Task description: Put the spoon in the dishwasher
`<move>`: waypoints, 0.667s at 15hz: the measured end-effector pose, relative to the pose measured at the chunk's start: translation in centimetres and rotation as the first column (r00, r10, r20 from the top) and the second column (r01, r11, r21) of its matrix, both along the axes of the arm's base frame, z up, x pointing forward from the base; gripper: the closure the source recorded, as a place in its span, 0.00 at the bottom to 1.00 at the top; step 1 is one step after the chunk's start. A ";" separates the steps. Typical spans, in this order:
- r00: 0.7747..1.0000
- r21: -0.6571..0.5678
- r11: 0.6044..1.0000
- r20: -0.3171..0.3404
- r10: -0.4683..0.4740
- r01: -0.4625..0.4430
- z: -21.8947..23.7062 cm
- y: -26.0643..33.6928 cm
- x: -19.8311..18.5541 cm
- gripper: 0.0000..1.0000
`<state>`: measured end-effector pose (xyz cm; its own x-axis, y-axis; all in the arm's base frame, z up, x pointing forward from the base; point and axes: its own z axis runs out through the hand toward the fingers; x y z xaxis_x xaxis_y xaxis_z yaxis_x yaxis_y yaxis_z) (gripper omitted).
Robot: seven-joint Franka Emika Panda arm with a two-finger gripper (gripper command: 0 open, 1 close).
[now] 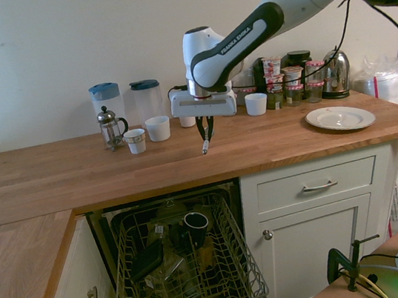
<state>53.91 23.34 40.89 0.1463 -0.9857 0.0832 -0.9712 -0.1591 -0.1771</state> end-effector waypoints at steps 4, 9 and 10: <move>0.994 -0.046 0.993 -0.013 0.110 -0.111 -1.5 5.9 -8.7 1.00; 0.976 -0.048 0.975 -0.001 0.218 -0.218 -4.7 11.4 -16.1 1.00; 0.970 -0.049 0.969 -0.002 0.243 -0.243 -5.8 11.9 -17.0 1.00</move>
<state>36.89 35.28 35.07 0.3807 -0.9153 0.1315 -0.9016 -0.3990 -0.1668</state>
